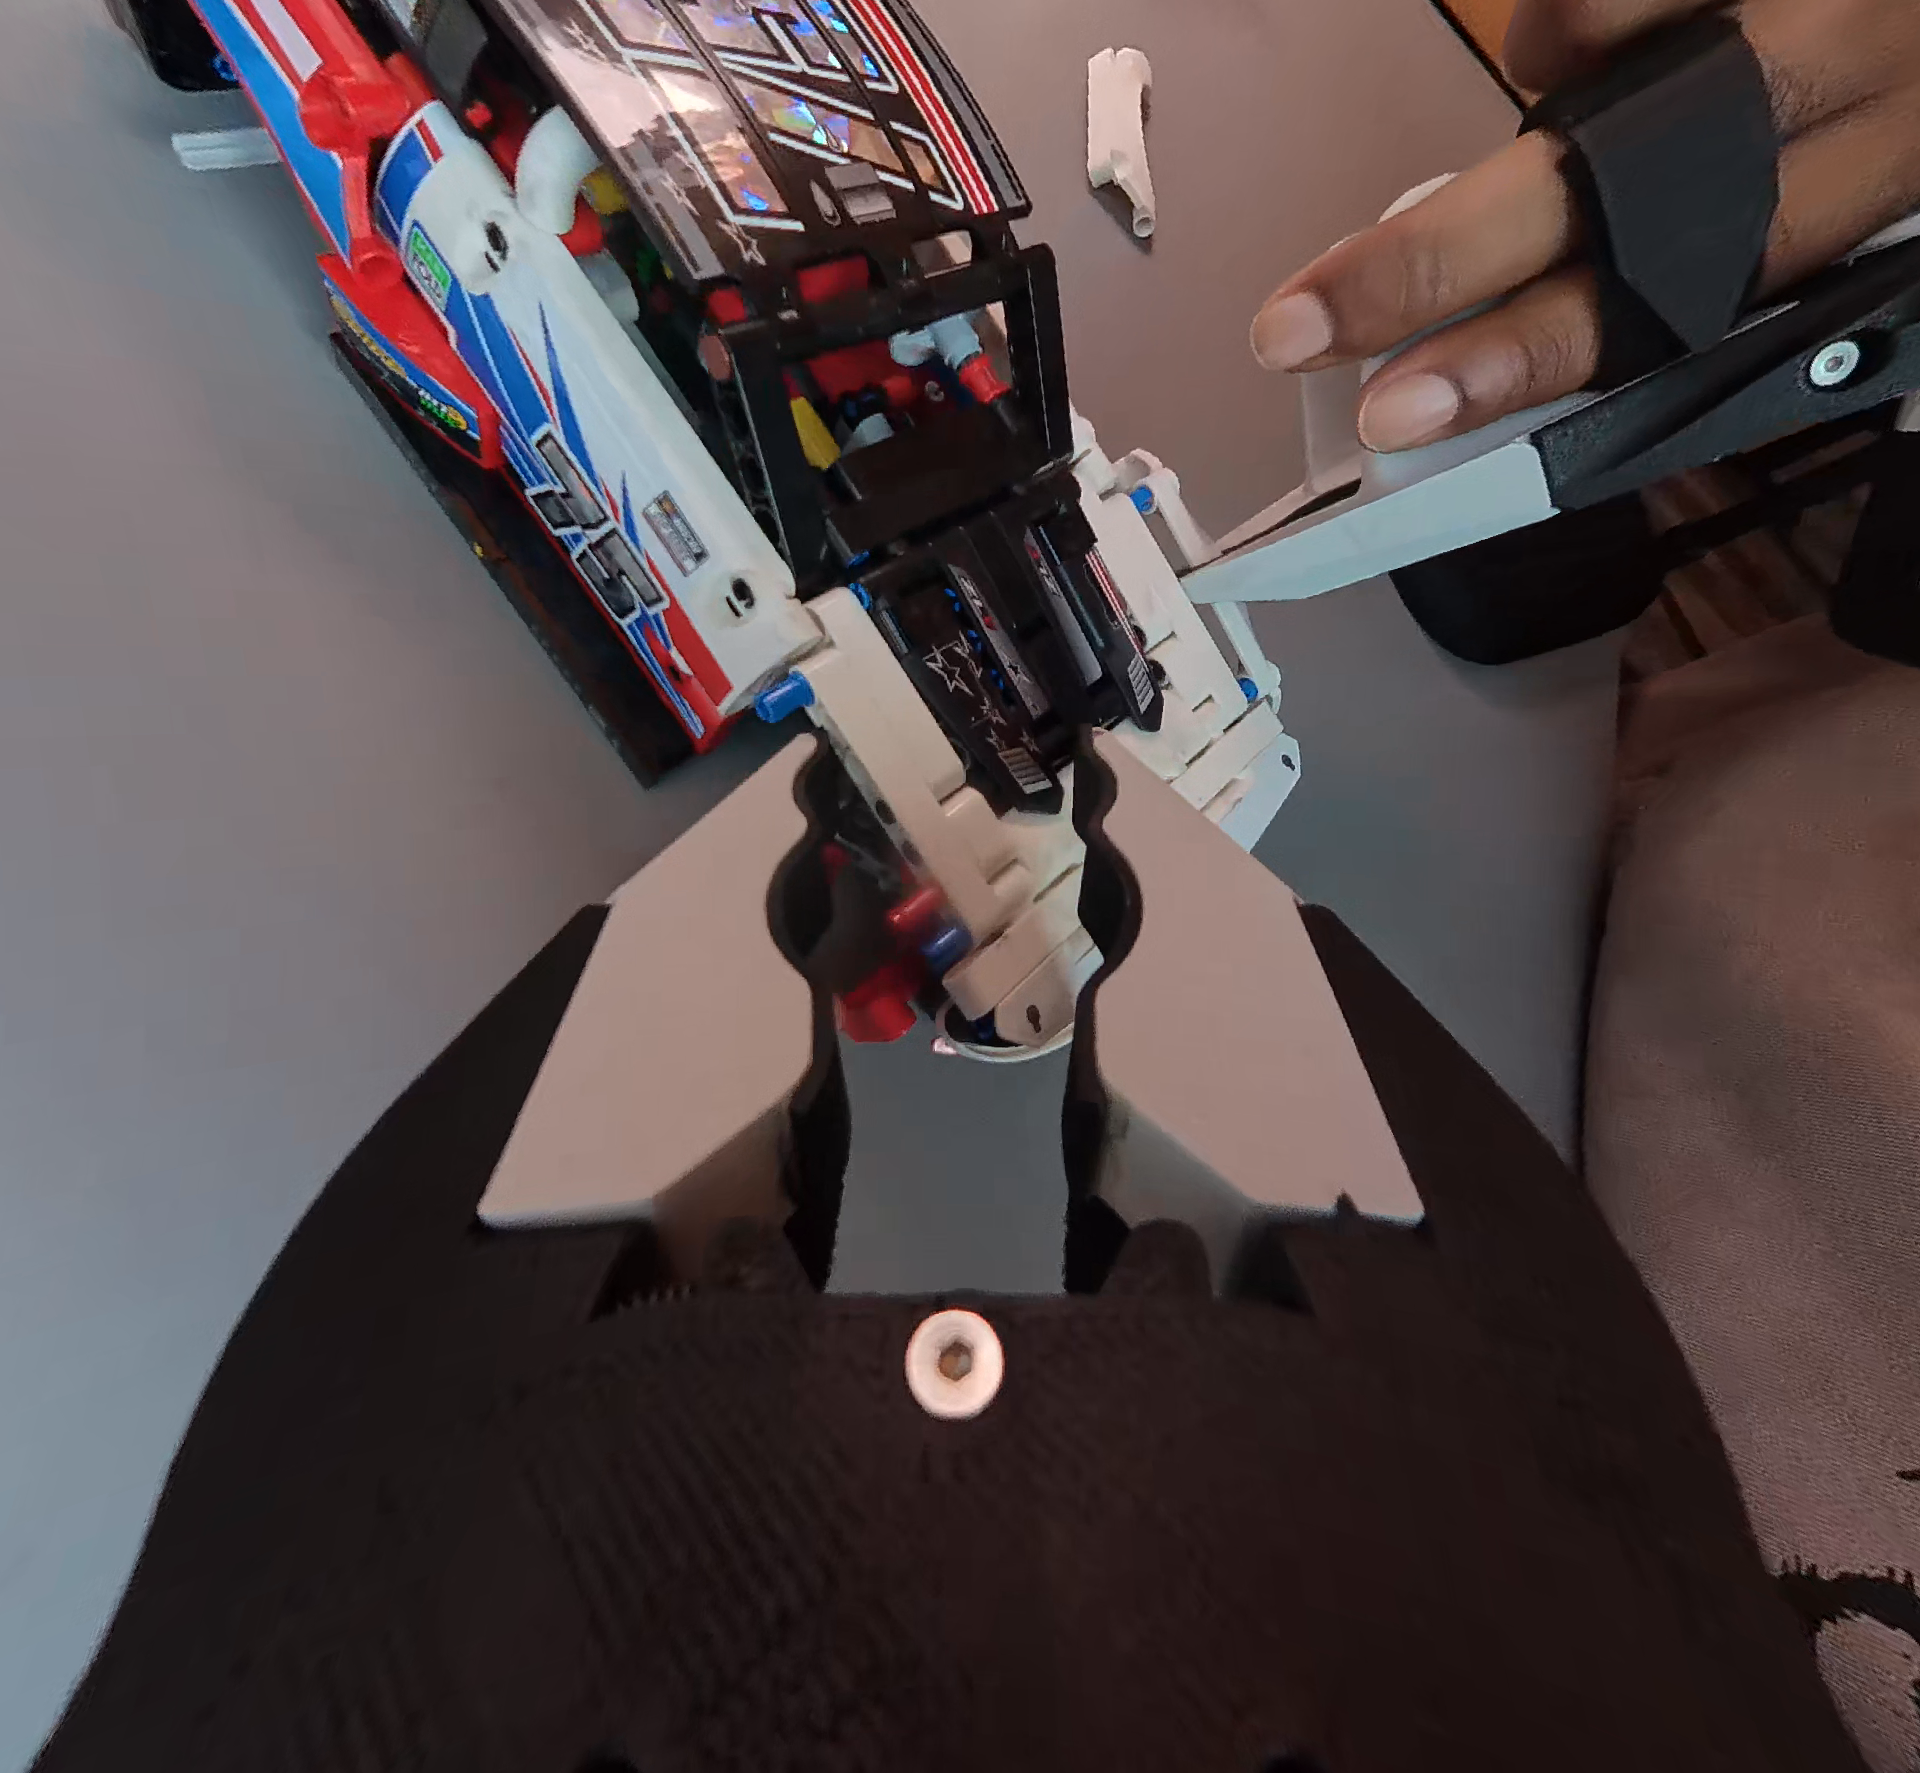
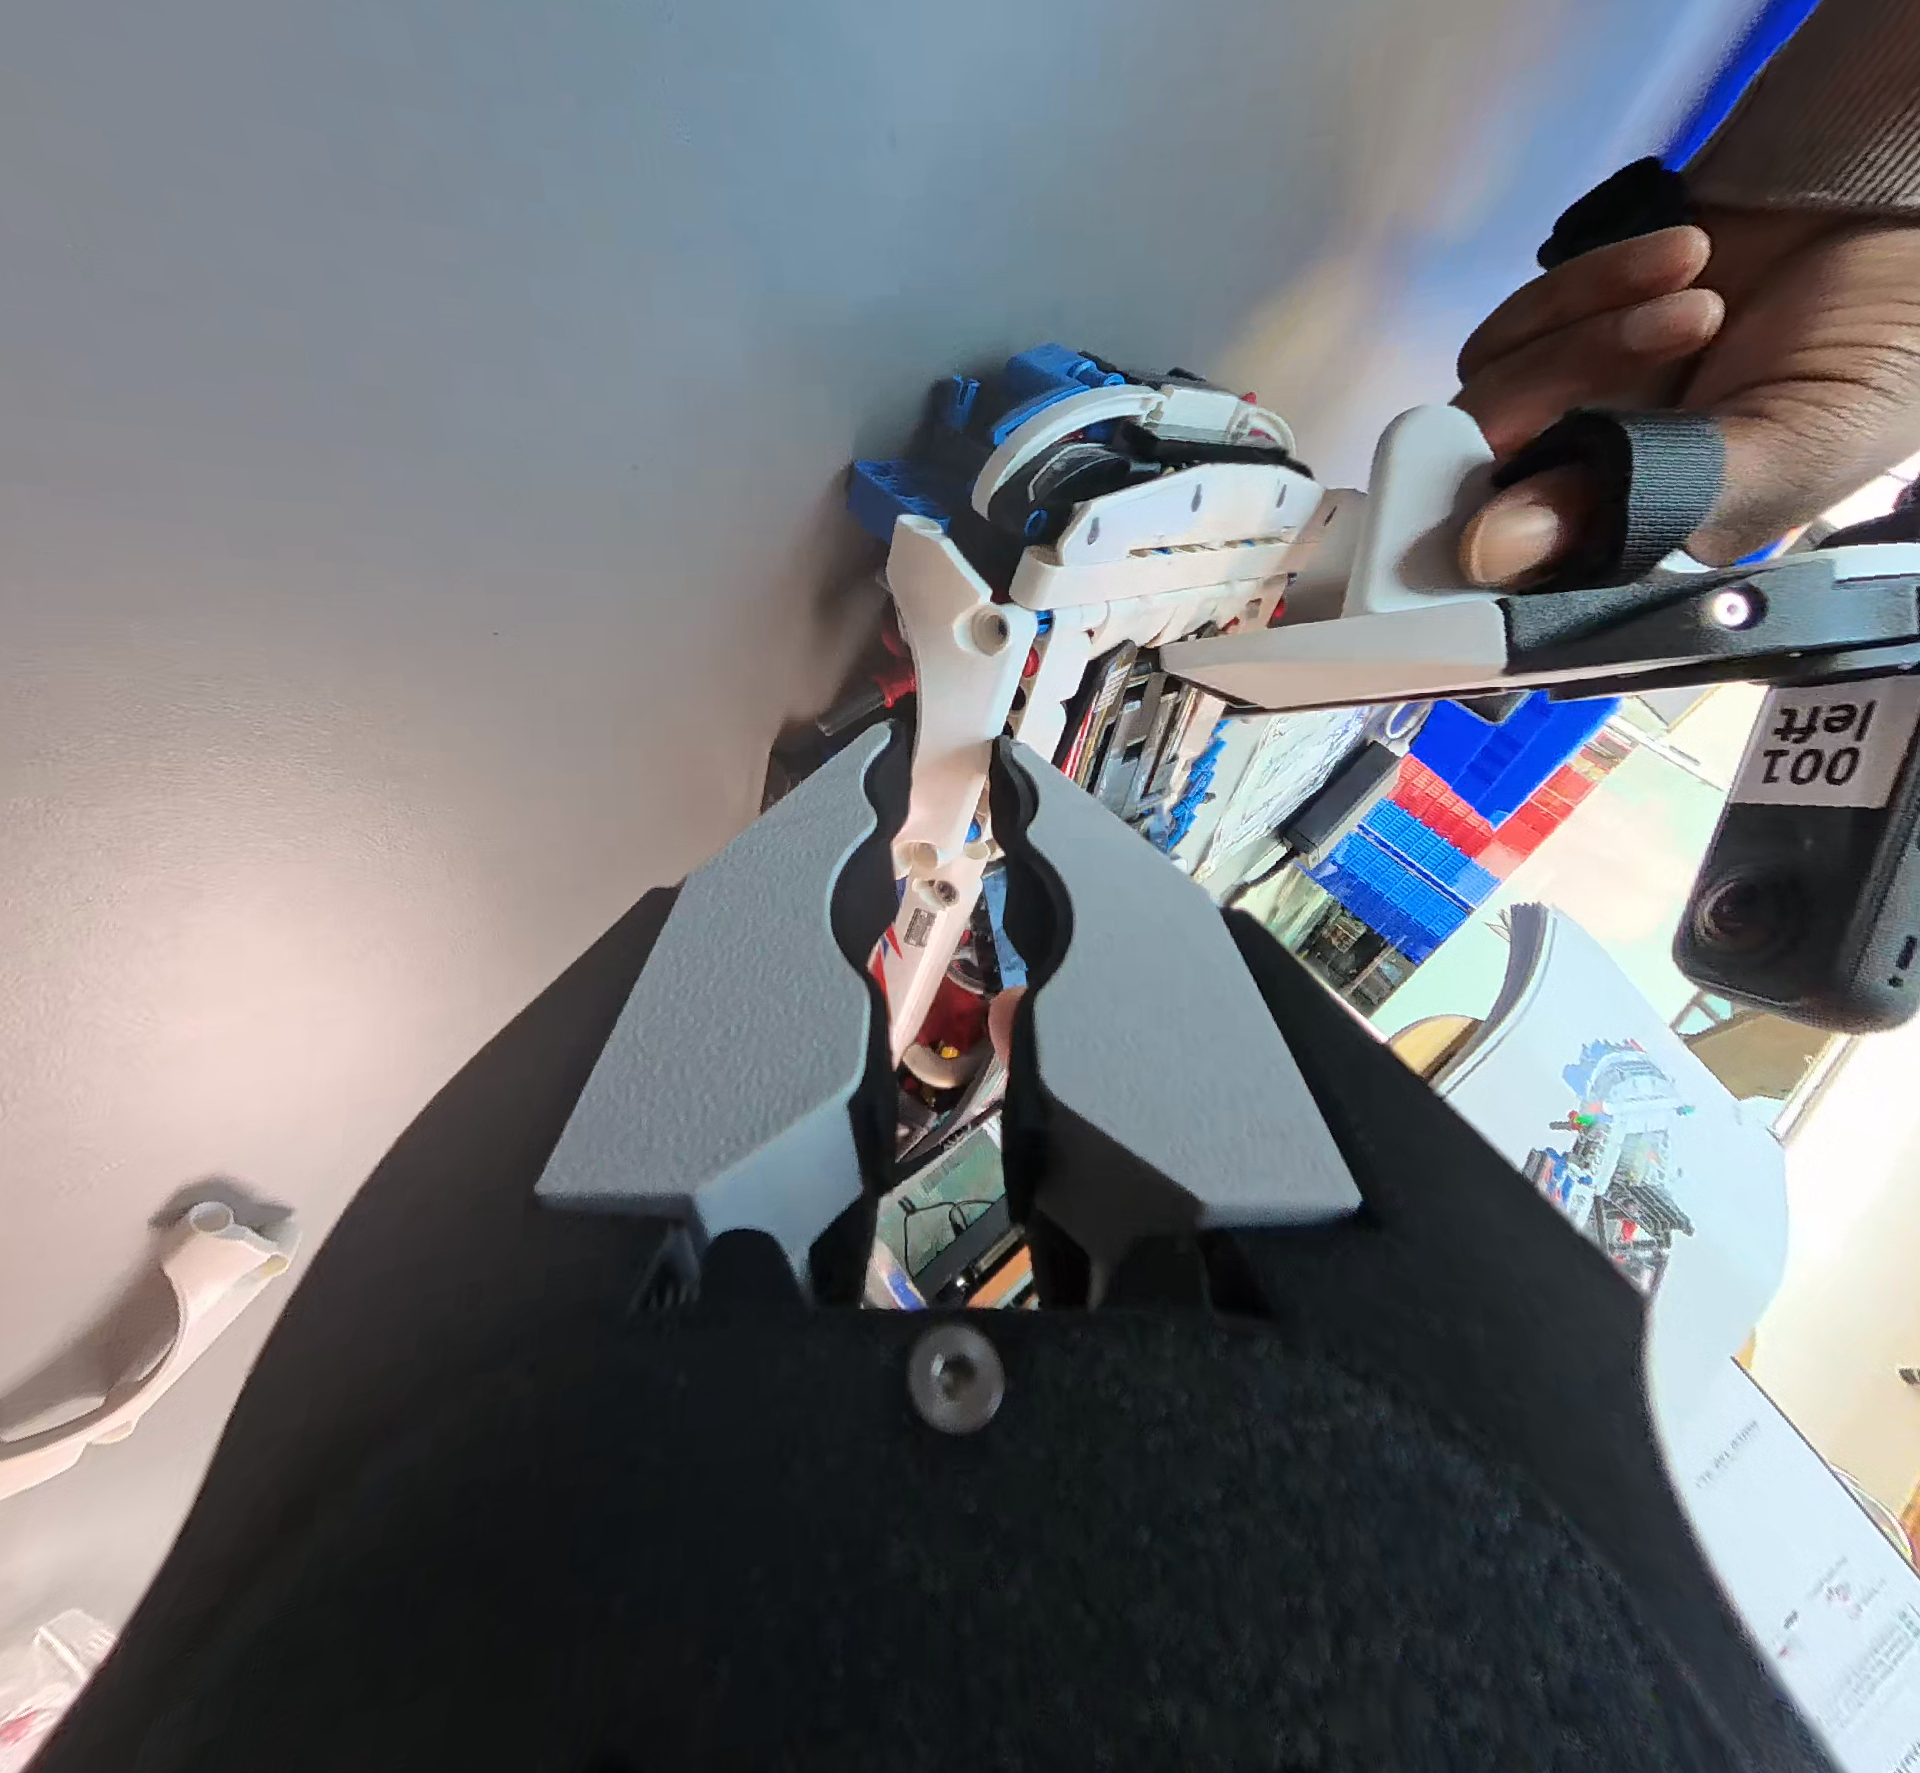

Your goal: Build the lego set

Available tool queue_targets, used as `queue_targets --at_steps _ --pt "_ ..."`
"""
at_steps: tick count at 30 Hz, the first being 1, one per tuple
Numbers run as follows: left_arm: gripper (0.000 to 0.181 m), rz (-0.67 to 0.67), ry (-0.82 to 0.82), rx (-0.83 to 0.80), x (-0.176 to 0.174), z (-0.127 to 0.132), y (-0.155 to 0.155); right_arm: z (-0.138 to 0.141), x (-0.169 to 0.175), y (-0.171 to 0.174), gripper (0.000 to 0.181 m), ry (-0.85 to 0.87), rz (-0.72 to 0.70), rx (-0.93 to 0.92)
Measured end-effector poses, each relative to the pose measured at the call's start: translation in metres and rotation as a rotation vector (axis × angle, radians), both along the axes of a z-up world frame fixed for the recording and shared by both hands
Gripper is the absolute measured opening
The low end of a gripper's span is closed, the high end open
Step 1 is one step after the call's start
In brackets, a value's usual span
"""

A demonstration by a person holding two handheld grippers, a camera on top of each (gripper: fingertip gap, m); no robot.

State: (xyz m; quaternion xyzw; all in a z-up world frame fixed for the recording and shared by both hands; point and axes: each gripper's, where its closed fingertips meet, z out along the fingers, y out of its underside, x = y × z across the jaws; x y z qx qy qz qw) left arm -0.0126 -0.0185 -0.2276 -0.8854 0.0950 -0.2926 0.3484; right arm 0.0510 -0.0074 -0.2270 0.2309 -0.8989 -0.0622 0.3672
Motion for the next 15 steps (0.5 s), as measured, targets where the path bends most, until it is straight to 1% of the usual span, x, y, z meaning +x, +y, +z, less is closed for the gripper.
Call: queue_targets --at_steps 4,8,10,15 --pt "0.044 -0.009 0.011 -0.002 0.0003 -0.0007 0.0008 -0.0003 0.0003 -0.0007 0.012 -0.005 0.014 -0.014" --pt "0.044 -0.006 0.009 0.010 0.0018 -0.0007 0.0030 -0.0008 0.0021 0.0010 0.012 -0.059 -0.029 -0.084" --pt "0.043 -0.005 0.009 0.019 0.0025 -0.0002 0.0030 -0.0015 0.0025 0.0016 0.012 -0.050 -0.023 -0.131" --pt "0.043 0.001 0.007 0.022 0.0025 -0.0006 0.0034 -0.0020 0.0022 0.0019 0.012 -0.038 -0.002 -0.161"
